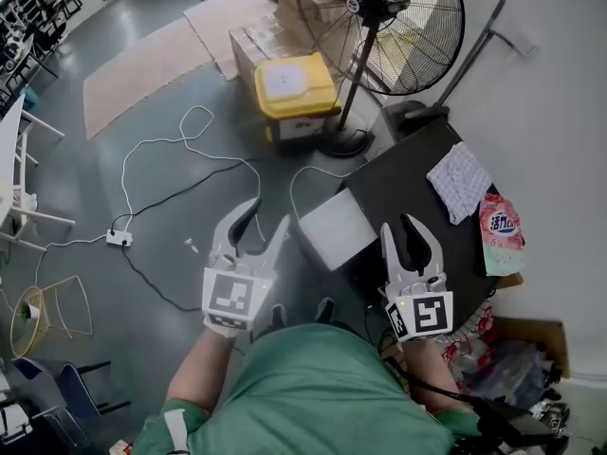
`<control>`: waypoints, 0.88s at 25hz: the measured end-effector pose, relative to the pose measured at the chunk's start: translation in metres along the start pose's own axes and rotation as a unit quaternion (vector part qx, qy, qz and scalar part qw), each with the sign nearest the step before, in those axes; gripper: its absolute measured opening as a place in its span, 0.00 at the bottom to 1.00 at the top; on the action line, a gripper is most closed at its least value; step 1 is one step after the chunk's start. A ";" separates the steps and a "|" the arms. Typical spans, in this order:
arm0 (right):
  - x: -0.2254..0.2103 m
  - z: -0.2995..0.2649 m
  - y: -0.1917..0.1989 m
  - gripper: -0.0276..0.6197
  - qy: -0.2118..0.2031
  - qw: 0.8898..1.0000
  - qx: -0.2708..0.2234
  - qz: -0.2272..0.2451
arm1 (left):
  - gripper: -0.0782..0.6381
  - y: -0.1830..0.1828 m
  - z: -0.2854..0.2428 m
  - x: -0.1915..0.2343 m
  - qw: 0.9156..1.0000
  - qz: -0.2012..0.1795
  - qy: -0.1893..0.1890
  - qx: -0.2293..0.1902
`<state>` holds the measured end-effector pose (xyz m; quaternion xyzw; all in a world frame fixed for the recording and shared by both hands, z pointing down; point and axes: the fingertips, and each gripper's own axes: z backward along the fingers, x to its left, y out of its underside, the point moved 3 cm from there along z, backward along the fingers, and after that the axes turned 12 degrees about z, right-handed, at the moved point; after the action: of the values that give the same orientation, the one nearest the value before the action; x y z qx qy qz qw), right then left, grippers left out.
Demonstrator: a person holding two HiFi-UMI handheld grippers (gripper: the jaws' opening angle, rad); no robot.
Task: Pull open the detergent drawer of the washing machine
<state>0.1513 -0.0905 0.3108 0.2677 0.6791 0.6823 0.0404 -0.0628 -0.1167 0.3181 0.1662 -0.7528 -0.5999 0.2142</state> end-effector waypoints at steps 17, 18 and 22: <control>-0.005 -0.002 0.004 0.22 -0.005 1.000 -0.004 -0.003 | 0.36 0.000 -0.009 -0.008 1.000 -0.008 -0.002 -0.002; -0.005 -0.001 0.004 0.22 -0.006 1.000 -0.004 -0.004 | 0.36 0.000 -0.009 -0.008 1.000 -0.008 -0.002 -0.002; -0.004 0.001 0.002 0.21 -0.005 1.000 -0.003 -0.003 | 0.36 0.001 -0.005 -0.009 1.000 -0.008 0.000 0.002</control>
<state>0.1563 -0.0913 0.3117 0.2690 0.6774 0.6831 0.0468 -0.0523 -0.1165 0.3185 0.1723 -0.7525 -0.6003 0.2088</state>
